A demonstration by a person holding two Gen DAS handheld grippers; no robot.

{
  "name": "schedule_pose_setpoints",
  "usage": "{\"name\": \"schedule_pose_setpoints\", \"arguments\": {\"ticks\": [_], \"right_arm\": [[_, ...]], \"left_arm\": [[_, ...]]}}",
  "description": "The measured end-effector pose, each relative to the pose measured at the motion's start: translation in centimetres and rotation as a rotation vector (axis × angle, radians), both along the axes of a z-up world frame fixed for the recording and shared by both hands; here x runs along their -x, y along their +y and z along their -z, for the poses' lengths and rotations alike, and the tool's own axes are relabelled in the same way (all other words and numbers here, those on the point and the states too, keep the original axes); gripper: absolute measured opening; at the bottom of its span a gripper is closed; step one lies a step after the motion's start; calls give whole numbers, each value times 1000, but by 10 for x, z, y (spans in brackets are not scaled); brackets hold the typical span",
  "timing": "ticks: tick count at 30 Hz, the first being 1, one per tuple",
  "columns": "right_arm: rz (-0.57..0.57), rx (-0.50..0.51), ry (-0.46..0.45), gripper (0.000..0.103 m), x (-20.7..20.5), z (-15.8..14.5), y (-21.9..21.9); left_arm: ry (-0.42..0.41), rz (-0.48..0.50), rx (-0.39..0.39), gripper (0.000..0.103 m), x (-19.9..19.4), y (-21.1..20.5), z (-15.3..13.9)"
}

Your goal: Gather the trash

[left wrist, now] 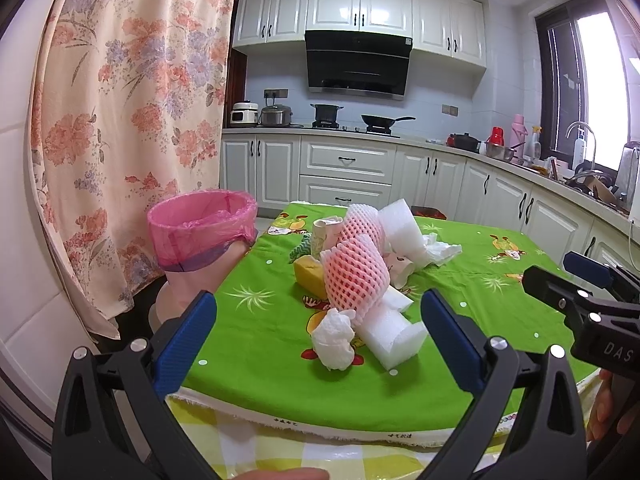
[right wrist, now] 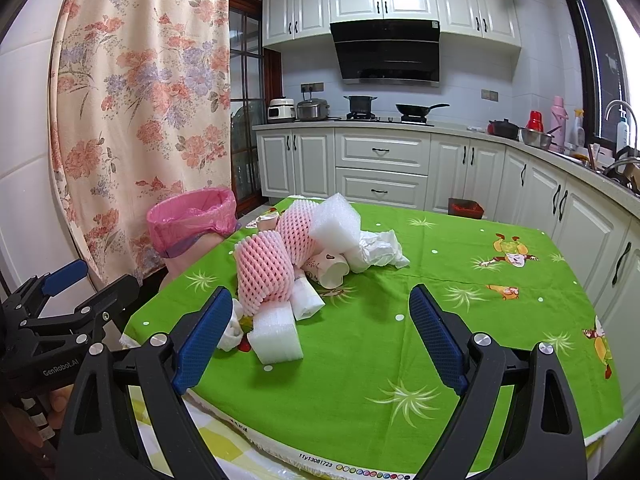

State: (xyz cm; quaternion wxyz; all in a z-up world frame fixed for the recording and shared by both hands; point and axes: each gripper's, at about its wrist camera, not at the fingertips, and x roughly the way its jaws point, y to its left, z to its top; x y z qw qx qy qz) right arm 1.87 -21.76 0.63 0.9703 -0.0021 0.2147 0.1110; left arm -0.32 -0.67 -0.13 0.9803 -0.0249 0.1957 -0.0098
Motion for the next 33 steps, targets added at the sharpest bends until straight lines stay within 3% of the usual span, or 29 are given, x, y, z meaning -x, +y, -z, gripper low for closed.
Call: {"name": "schedule_pose_setpoints", "arguments": {"ticks": [33], "right_arm": [[1,-6,7,84,-1,0,-1]], "left_arm": [[7,1,1,99,0,0,2]]}}
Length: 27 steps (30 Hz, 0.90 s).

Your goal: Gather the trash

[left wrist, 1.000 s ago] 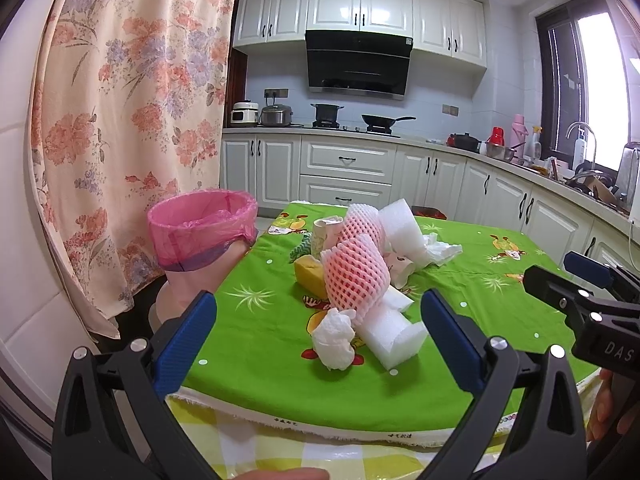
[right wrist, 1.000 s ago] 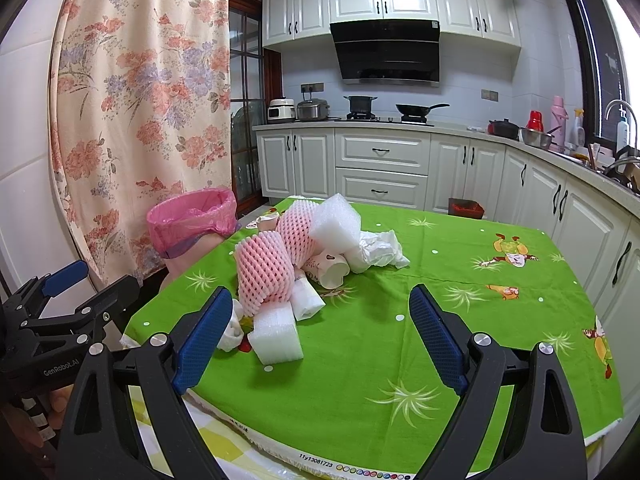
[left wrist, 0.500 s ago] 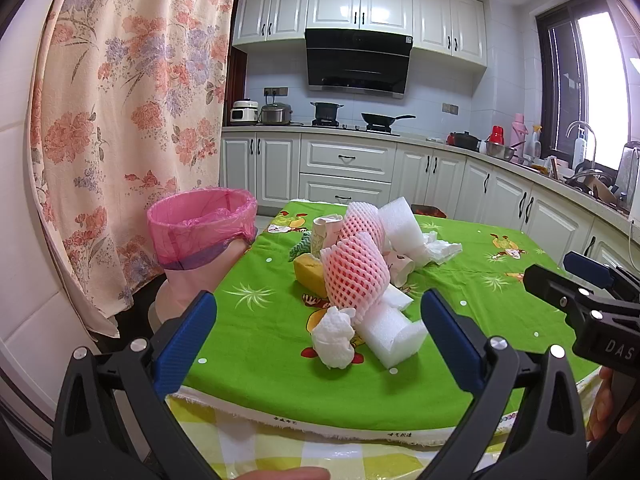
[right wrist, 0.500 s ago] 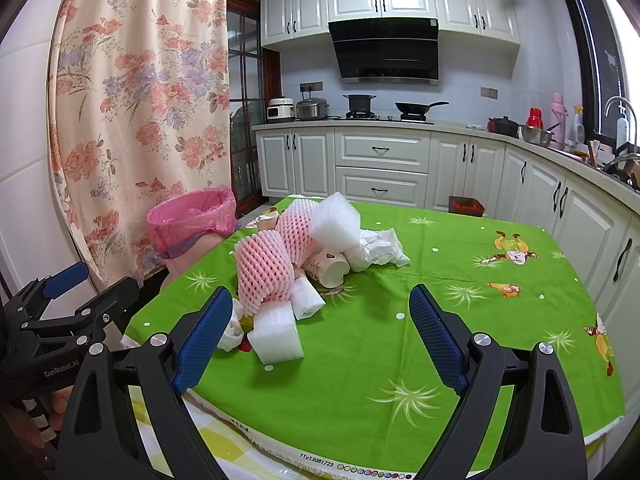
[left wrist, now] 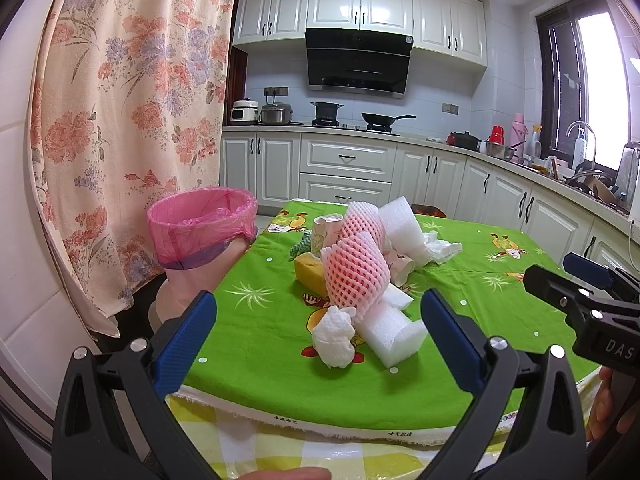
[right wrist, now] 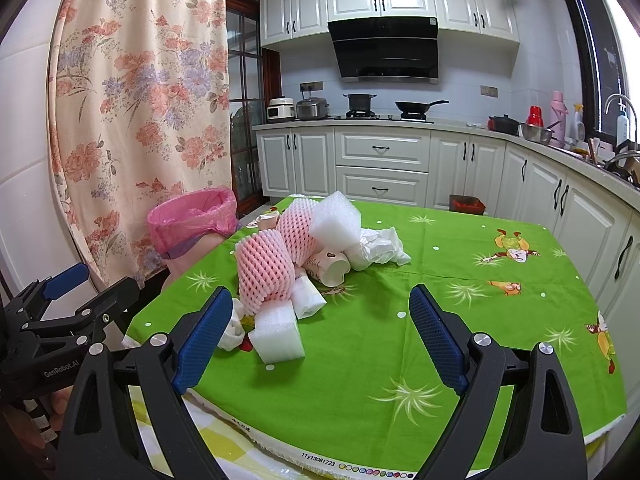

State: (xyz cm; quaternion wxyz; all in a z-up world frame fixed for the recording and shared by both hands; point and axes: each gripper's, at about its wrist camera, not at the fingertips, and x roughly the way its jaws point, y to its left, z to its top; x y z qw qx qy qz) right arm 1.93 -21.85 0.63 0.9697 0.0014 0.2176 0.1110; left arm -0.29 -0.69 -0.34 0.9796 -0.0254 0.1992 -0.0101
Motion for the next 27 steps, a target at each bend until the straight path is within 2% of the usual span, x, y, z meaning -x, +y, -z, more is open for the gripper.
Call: {"name": "schedule_pose_setpoints", "arguments": {"ticks": [27], "right_arm": [[4,-1,-4,84,1,-1,-1]], "left_arm": [[2,-5,2,99,2,1,1]]}}
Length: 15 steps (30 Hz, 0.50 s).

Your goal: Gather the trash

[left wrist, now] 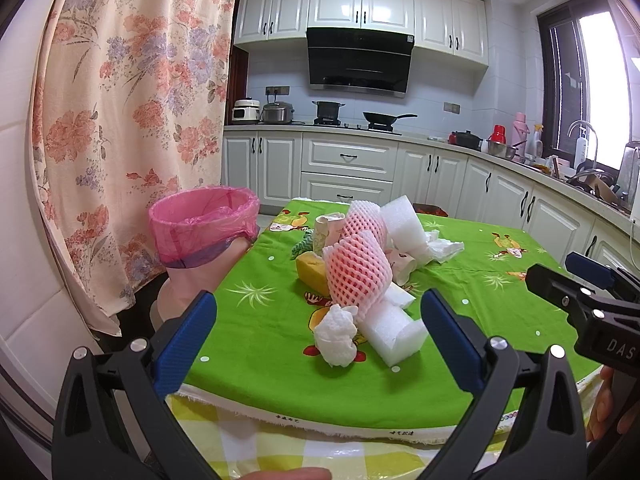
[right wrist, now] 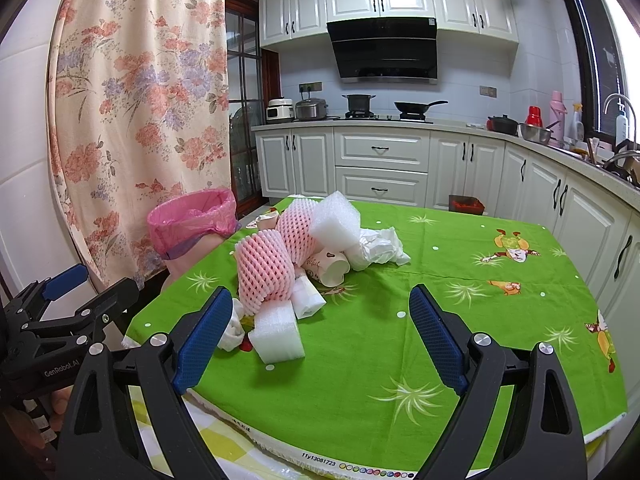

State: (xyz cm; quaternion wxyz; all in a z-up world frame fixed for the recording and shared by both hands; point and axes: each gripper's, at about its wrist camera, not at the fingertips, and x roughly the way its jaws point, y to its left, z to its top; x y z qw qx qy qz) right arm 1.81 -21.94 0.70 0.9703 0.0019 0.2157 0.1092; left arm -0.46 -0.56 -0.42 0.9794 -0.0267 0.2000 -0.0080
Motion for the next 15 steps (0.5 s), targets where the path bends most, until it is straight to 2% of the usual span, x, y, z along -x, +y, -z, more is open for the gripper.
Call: {"name": "schedule_pose_setpoints", "arguments": {"ticks": [15], "right_arm": [[-6,40,16,84,-17,18,14]], "left_arm": [[48,-17,5,99,-11,8,5]]}}
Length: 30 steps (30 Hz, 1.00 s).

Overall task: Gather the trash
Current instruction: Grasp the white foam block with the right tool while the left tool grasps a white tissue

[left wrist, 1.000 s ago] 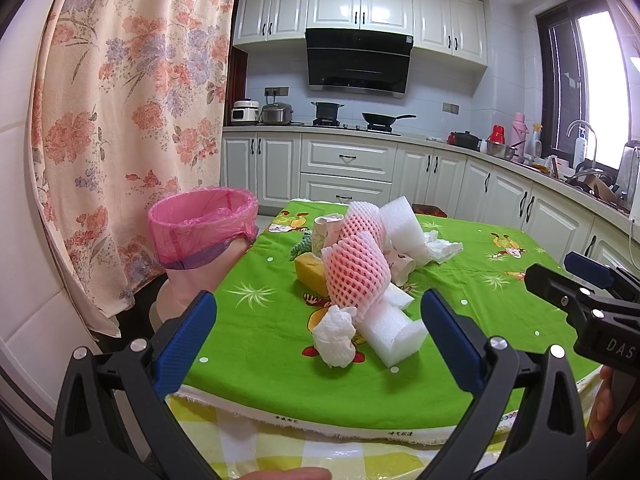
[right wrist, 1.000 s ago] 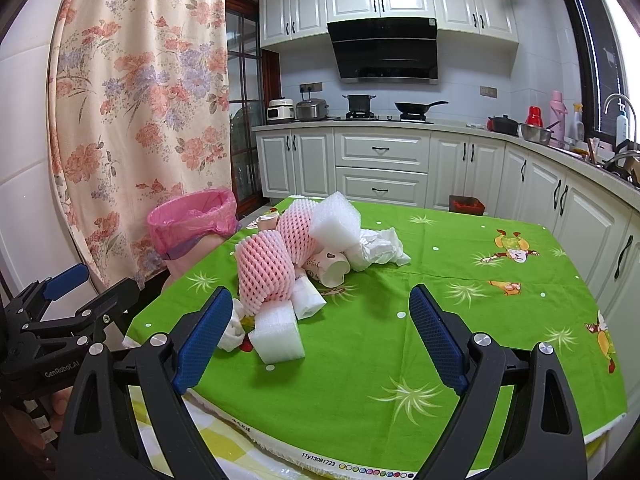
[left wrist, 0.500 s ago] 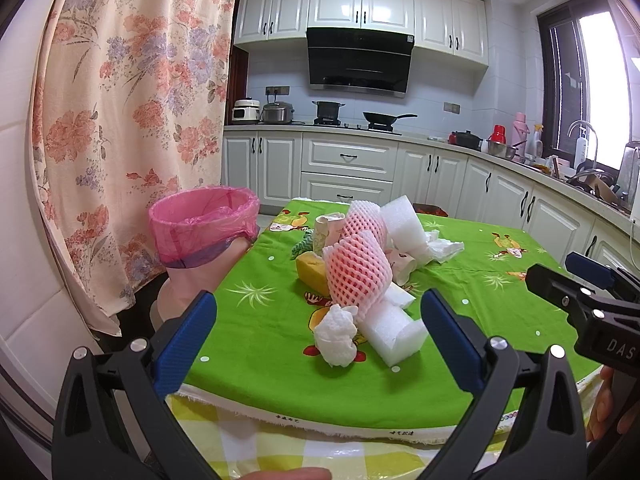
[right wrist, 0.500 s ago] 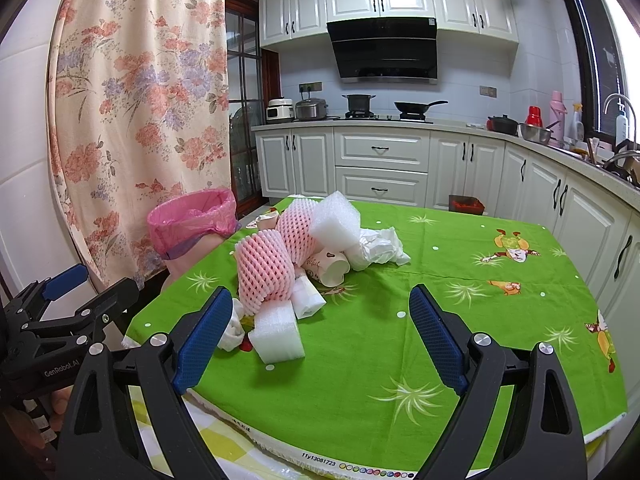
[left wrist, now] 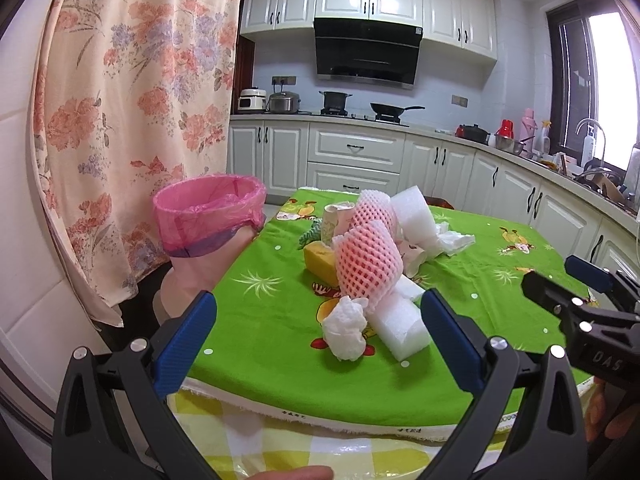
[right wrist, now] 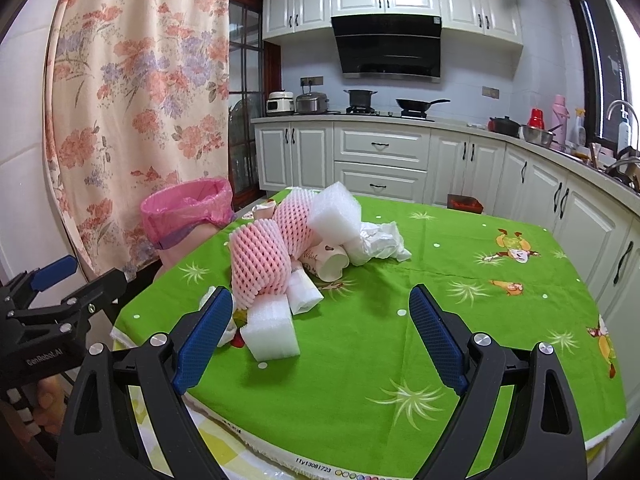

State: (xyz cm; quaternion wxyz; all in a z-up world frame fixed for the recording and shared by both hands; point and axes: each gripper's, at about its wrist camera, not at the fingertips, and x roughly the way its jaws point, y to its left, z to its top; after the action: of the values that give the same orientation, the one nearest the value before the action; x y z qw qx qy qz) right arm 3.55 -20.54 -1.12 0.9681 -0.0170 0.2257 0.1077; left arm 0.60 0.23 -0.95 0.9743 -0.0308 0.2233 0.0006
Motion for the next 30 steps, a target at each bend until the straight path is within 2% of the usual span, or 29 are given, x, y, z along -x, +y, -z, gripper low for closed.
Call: {"name": "schedule_pose_setpoints", "arguments": {"ticks": [4,10,18,24,30], "right_arm": [[-15,6,28,84,-13,13,2],[-44,0,102,84,-38,40,7],[-117,18,210,84,-71,75,33],[-145,36,284,84,-94,96,49],[-165,19,320,62,-99,110,48]], "left_arm": [[1,26,-2,99,-11,6,5],[11,-1,-6,99,-33,22,17],[102,-61,22,98,-69,48,47],[174,-39,26,98,-83,52,74],[216,34,-4,98,-95,30,92]]}}
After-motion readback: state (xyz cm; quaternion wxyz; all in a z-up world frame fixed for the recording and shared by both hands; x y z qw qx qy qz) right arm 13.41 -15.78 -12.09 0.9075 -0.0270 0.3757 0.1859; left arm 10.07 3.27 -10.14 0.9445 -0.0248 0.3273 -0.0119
